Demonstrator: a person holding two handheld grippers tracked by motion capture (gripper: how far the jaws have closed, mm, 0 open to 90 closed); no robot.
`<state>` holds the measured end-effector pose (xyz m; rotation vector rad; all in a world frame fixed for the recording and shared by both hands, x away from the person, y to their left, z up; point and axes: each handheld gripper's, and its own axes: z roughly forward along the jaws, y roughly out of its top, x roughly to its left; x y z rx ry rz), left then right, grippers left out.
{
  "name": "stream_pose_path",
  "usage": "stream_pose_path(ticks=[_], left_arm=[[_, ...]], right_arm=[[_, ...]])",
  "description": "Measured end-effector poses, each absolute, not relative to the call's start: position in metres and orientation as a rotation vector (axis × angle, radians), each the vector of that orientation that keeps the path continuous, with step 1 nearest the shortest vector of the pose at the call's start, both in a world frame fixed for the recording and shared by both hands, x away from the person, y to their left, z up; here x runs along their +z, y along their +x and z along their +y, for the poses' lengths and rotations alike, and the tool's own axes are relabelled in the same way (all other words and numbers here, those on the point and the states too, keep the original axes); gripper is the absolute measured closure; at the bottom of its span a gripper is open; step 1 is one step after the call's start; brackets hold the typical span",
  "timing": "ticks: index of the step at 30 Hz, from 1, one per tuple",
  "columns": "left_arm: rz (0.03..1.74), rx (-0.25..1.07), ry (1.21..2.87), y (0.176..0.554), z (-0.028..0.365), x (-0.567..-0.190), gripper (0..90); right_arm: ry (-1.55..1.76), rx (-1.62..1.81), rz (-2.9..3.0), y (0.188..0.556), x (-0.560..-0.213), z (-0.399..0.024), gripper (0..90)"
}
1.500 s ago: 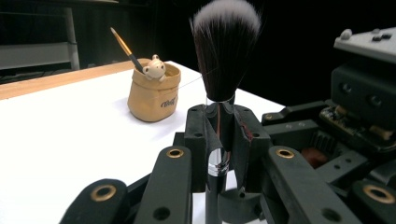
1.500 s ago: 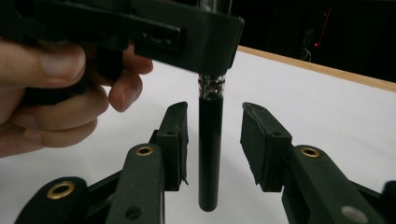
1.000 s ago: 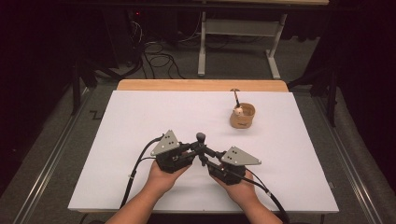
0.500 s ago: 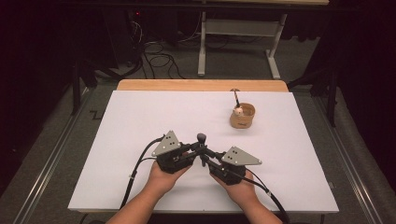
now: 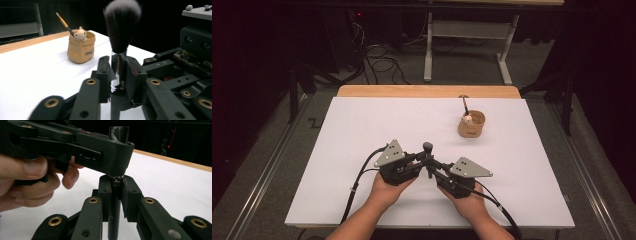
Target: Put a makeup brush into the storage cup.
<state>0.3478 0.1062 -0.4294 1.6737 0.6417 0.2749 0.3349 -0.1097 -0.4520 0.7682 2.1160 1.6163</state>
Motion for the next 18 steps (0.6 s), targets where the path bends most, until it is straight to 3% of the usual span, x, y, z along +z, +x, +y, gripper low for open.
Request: stream_pose_path(ticks=[7, 18], left_arm=[[0.644, 0.273, 1.656, 0.348, 0.109, -0.428, 58.9], [0.704, 0.329, 1.645, 0.346, 0.139, -0.42, 45.9]], right_arm=[[0.775, 1.614, 2.108, 0.336, -0.451, -0.111, 80.3], [0.804, 1.593, 2.071, 0.34, -0.447, -0.123, 80.3]])
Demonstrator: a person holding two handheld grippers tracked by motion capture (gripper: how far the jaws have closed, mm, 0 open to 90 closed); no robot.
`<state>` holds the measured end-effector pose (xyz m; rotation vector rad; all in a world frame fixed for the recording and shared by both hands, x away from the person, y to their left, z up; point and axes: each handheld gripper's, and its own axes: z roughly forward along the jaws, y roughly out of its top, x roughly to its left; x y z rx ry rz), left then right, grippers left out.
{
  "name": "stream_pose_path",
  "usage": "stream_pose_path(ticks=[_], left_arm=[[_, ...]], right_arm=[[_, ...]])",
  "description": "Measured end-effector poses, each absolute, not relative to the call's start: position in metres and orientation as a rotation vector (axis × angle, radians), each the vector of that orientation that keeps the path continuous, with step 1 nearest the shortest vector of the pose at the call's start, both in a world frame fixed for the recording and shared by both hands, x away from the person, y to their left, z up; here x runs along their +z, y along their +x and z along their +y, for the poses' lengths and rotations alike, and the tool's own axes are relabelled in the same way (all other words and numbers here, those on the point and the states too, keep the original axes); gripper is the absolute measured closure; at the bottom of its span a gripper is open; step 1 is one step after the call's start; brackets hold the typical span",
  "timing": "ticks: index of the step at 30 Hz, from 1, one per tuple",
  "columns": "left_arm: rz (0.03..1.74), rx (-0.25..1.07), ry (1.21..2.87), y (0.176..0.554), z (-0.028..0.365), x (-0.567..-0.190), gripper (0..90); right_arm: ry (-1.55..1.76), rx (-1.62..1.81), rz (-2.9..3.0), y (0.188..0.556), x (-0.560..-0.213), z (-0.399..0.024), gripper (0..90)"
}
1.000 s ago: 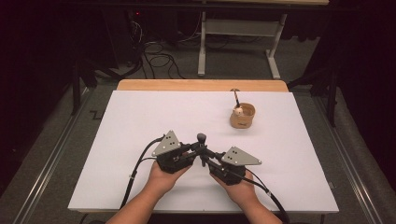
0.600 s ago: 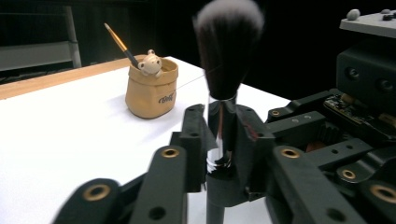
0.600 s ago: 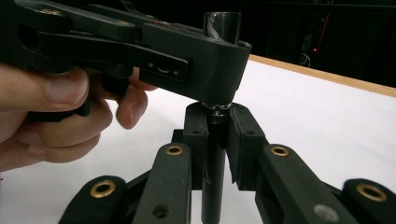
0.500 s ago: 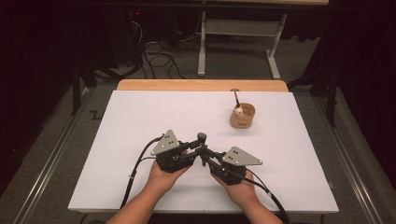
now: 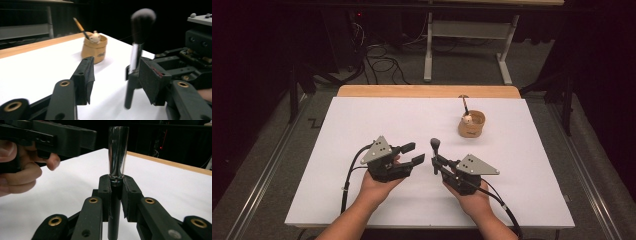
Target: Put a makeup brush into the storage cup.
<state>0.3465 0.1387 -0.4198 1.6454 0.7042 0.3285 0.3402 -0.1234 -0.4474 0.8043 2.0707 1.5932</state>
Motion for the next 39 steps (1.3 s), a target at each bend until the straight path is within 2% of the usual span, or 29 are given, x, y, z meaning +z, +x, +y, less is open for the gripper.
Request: stream_pose_path(ticks=[9, 12, 17, 24, 29, 34, 39], left_arm=[[0.792, 0.429, 1.67, 0.34, 0.176, -0.425, 35.8], [0.841, 0.472, 1.669, 0.339, 0.188, -0.43, 29.5], [0.877, 0.498, 1.65, 0.335, 0.201, -0.436, 25.7], [0.877, 0.588, 1.667, 0.331, 0.208, -0.443, 17.8], [0.872, 0.585, 1.671, 0.331, 0.207, -0.446, 14.7], [0.894, 0.602, 1.668, 0.331, 0.206, -0.447, 4.9], [0.908, 0.6, 1.663, 0.332, 0.208, -0.446, 1.1]], right_arm=[[0.819, 1.595, 2.045, 0.34, -0.442, -0.132, 80.3], [0.817, 1.594, 2.034, 0.341, -0.441, -0.136, 80.2], [0.818, 1.587, 2.017, 0.344, -0.439, -0.142, 80.2], [0.843, 1.579, 2.008, 0.347, -0.439, -0.148, 80.2], [0.853, 1.577, 1.998, 0.348, -0.439, -0.152, 80.2], [0.862, 1.569, 1.983, 0.35, -0.438, -0.157, 80.2], [0.873, 1.57, 1.973, 0.351, -0.438, -0.16, 80.2]])
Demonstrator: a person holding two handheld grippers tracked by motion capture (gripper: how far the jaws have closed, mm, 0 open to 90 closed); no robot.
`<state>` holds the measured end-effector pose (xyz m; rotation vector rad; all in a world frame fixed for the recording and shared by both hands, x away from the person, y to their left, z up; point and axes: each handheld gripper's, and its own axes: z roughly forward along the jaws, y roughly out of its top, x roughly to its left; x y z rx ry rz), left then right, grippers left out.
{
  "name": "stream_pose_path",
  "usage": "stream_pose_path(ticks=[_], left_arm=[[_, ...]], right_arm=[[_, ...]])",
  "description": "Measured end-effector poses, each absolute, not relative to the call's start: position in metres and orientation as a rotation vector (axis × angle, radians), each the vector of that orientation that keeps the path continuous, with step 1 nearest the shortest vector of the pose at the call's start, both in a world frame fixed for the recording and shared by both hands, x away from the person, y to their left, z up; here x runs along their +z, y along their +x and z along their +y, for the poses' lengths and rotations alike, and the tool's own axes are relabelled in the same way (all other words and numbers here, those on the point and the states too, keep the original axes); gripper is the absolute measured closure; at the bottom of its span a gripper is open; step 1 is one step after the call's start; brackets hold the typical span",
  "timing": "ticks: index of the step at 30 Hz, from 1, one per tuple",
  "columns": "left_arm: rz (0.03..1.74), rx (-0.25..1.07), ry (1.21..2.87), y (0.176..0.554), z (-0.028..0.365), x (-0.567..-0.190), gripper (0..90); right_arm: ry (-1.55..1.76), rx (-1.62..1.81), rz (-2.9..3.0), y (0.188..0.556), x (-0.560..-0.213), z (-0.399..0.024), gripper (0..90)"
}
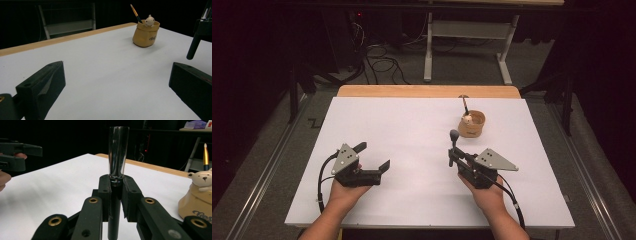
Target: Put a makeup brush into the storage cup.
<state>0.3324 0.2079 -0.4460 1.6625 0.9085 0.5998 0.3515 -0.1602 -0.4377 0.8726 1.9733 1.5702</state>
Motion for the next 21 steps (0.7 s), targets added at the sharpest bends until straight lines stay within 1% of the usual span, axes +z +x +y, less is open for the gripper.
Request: stream_pose_path(ticks=[21], left_arm=[[0.916, 0.549, 1.684, 0.335, 0.206, -0.45, 0.1]], right_arm=[[0.932, 1.552, 1.891, 0.359, -0.432, -0.185, 80.2]])
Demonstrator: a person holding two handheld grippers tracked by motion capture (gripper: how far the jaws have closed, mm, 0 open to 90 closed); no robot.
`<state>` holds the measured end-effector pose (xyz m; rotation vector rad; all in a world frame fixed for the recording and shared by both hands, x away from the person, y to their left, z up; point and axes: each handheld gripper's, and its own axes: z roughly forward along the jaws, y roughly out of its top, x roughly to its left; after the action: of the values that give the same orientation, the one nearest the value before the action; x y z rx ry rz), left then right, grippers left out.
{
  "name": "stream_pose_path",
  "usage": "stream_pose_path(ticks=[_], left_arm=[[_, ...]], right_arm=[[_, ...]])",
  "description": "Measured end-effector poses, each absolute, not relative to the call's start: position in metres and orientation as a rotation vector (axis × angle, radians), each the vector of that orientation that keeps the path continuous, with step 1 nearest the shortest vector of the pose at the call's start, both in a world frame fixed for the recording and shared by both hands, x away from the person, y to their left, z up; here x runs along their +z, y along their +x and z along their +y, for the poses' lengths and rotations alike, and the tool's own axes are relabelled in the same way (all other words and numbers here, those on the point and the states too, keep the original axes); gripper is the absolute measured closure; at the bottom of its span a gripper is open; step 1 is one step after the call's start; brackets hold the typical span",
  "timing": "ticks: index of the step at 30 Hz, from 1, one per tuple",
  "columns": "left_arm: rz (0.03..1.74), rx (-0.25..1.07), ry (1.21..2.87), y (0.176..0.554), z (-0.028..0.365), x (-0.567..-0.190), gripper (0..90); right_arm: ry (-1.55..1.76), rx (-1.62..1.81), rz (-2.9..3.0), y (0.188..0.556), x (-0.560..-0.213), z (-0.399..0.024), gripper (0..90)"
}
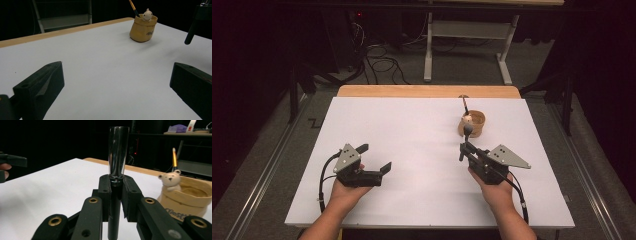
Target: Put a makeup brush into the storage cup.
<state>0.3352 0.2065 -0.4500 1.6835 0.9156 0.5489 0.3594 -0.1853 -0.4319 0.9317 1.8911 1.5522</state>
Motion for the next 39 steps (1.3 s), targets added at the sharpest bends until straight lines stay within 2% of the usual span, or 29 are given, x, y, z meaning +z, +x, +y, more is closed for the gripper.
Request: stream_pose_path(ticks=[39], left_arm=[[0.902, 0.529, 1.693, 0.335, 0.205, -0.451, 0.9]], right_arm=[[1.056, 1.519, 1.711, 0.376, -0.423, -0.243, 80.3]])
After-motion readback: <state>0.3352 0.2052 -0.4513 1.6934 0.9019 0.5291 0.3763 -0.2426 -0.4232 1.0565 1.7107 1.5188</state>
